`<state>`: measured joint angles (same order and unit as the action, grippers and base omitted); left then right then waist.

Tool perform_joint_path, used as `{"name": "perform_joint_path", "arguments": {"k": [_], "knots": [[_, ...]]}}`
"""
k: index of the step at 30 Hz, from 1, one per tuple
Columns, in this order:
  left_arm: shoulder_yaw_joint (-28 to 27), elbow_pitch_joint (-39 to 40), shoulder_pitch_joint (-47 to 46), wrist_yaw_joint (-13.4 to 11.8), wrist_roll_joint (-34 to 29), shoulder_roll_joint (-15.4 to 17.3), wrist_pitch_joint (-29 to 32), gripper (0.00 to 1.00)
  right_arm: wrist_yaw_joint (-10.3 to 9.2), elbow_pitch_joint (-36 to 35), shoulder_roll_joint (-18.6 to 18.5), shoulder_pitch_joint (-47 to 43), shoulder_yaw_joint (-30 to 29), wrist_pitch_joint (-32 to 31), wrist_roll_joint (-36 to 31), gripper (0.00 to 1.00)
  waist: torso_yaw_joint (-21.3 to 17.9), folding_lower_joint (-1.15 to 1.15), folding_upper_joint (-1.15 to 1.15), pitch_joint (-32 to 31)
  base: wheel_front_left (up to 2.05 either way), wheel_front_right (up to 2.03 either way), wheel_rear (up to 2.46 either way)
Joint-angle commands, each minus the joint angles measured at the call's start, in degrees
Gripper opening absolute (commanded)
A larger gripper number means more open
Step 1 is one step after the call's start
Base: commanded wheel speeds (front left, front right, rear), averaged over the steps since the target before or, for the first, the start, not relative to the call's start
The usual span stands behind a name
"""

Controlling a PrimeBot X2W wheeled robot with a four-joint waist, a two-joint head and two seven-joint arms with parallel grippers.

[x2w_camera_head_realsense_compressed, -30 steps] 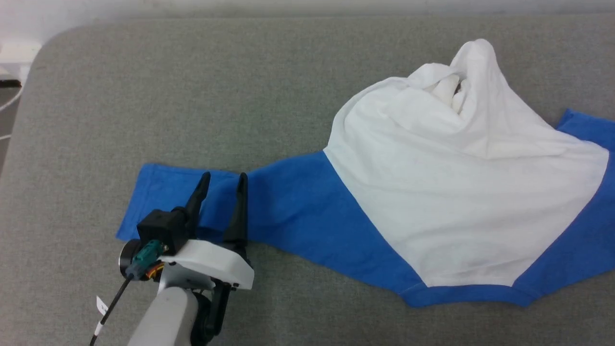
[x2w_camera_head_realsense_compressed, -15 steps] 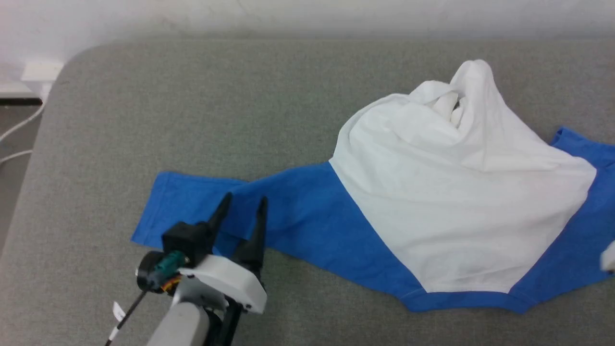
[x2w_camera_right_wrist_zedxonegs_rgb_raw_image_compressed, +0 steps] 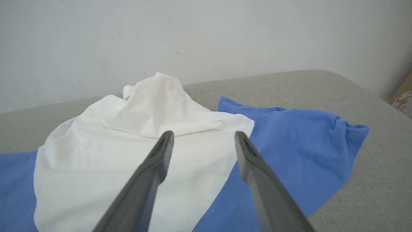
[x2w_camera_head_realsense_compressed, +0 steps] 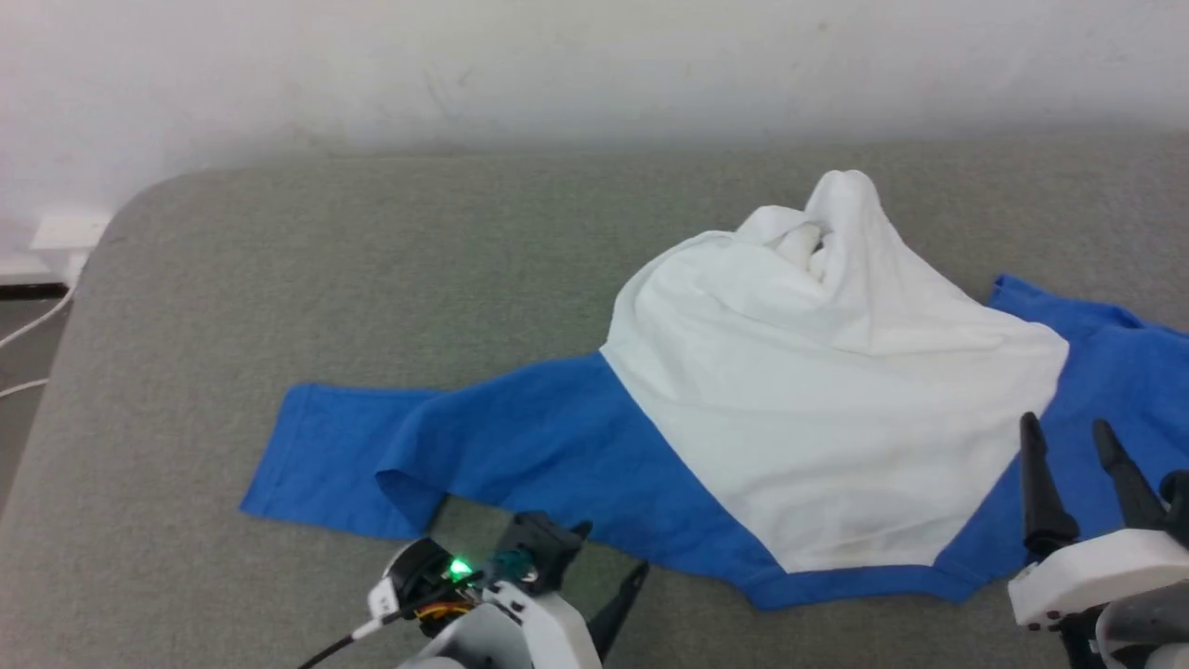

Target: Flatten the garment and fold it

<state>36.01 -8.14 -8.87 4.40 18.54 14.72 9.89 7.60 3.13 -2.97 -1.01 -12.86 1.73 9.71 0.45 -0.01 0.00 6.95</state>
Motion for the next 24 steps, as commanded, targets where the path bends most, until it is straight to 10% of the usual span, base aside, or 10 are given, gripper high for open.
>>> {"name": "perform_joint_path", "arguments": {"k": [1,20,22,23,24], "knots": [[0.39,-0.35,-1.24,0.37,-0.47,0.34,0.56,1.0,-0.11,-0.39,0.07,-0.33,0.21,0.14,0.66,1.0,-1.0,0.01,0.0,0.25,0.0,0.0,0.0],[2.63,-13.28,-8.44,-5.21,-5.62,-0.47,7.85,1.0,-0.11,-0.15,0.09,1.94,2.56,2.07,3.85,1.0,-4.6,0.01,0.0,4.0,0.0,0.0,0.0],[2.3,-13.97,-8.73,-6.15,-5.57,-0.83,7.88,0.24,-0.11,-0.02,0.09,2.2,2.68,2.18,4.01,1.0,-4.53,0.01,0.0,4.28,0.0,0.0,0.0],[2.08,-14.27,-8.79,-6.35,-5.2,-1.11,8.03,0.0,-0.11,0.09,0.09,2.35,2.75,2.25,4.13,1.0,-4.45,0.01,0.0,4.41,0.0,0.0,0.0],[1.83,-14.5,-8.85,-6.54,-4.81,-1.37,8.12,0.0,-0.11,0.19,0.09,2.5,2.81,2.31,4.29,1.0,-4.34,0.01,0.0,4.56,0.0,0.0,0.0]]}}
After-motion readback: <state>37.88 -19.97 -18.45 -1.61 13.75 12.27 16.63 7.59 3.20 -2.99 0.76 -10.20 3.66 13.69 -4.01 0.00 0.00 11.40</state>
